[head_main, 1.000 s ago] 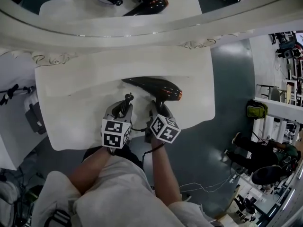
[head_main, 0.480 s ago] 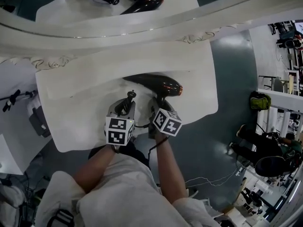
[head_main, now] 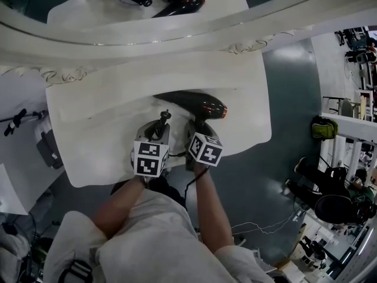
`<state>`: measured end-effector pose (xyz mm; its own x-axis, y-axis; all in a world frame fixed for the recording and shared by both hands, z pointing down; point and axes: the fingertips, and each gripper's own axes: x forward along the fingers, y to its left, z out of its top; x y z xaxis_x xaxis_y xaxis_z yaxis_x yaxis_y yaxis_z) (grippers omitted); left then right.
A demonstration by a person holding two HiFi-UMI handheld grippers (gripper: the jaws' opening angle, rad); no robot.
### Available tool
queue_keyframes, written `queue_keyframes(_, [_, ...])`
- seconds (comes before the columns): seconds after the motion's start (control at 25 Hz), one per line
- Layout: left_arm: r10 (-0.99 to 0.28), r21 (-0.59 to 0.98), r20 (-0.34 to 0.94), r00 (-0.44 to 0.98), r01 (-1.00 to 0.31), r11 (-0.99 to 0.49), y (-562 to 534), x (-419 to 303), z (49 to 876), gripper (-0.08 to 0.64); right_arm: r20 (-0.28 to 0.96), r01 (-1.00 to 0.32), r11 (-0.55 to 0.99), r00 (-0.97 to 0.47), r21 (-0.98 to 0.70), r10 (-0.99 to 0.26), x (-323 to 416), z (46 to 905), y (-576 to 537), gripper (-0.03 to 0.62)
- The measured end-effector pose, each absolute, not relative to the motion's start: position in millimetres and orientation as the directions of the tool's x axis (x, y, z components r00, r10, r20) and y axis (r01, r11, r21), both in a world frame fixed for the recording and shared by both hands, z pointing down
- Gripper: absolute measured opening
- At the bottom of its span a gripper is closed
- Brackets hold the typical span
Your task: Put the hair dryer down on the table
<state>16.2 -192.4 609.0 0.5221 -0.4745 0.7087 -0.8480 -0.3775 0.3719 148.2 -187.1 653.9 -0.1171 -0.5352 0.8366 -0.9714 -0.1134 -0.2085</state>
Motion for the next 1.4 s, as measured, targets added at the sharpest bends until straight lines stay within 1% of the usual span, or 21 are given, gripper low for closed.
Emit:
queue_keyframes(0.16, [-0.487, 0.364, 0.707, 0.513, -0.854, -0.371, -193, 16, 609, 0.101, 0.837, -0.997, -0.001, -0.068, -0.081, -0.542, 147, 648, -192, 0.232])
queue_keyframes(0.24, [-0.493, 0.363, 0.707, 0.507, -0.859, -0.362, -193, 14, 609, 0.101, 0.823, -0.998, 0.035, -0.060, -0.050, -0.564, 147, 642, -193, 0.244])
queue_keyframes(0.44, [-0.514, 0.352, 0.705, 0.489, -0.870, -0.345, -192, 9, 607, 0.101, 0.786, -0.999, 0.023, -0.045, -0.040, -0.616, 153, 623, -184, 0.249])
queue_keyframes(0.6, [-0.532, 0.357, 0.705, 0.468, -0.883, -0.305, -193, 2, 610, 0.101, 0.743, -0.999, -0.032, 0.003, -0.025, -0.669, 163, 599, -170, 0.249])
queue_keyframes(0.64, [-0.535, 0.360, 0.706, 0.464, -0.886, -0.293, -194, 1, 611, 0.101, 0.726, -0.999, -0.043, 0.008, -0.029, -0.687, 163, 592, -167, 0.235])
queue_keyframes(0.72, [-0.539, 0.363, 0.709, 0.455, -0.890, -0.274, -195, -2, 612, 0.101, 0.685, -0.999, -0.039, 0.006, -0.033, -0.729, 157, 580, -161, 0.160])
queue_keyframes(0.76, [-0.541, 0.362, 0.710, 0.451, -0.892, -0.269, -194, -3, 613, 0.101, 0.661, -0.999, -0.031, 0.002, -0.033, -0.750, 153, 574, -158, 0.094])
queue_keyframes(0.8, [-0.544, 0.360, 0.710, 0.448, -0.894, -0.267, -194, -4, 612, 0.101, 0.636, -0.999, -0.020, -0.007, -0.035, -0.772, 149, 568, -157, 0.041])
queue_keyframes(0.84, [-0.547, 0.357, 0.709, 0.446, -0.895, -0.268, -193, -4, 611, 0.101, 0.612, -0.999, -0.005, -0.023, -0.043, -0.790, 144, 563, -157, 0.029])
queue_keyframes(0.92, [-0.552, 0.352, 0.705, 0.445, -0.895, -0.273, -192, -5, 608, 0.101, 0.573, -0.997, 0.031, -0.064, -0.067, -0.817, 134, 554, -157, 0.015])
queue_keyframes(1.04, [-0.559, 0.349, 0.700, 0.444, -0.896, -0.275, -190, -6, 607, 0.101, 0.543, -0.994, 0.066, -0.100, -0.082, -0.833, 123, 546, -158, 0.015])
queue_keyframes(1.4, [-0.540, 0.366, 0.702, 0.464, -0.886, -0.285, -197, -6, 618, 0.106, 0.564, -0.993, 0.088, -0.121, -0.084, -0.817, 108, 553, -158, 0.015])
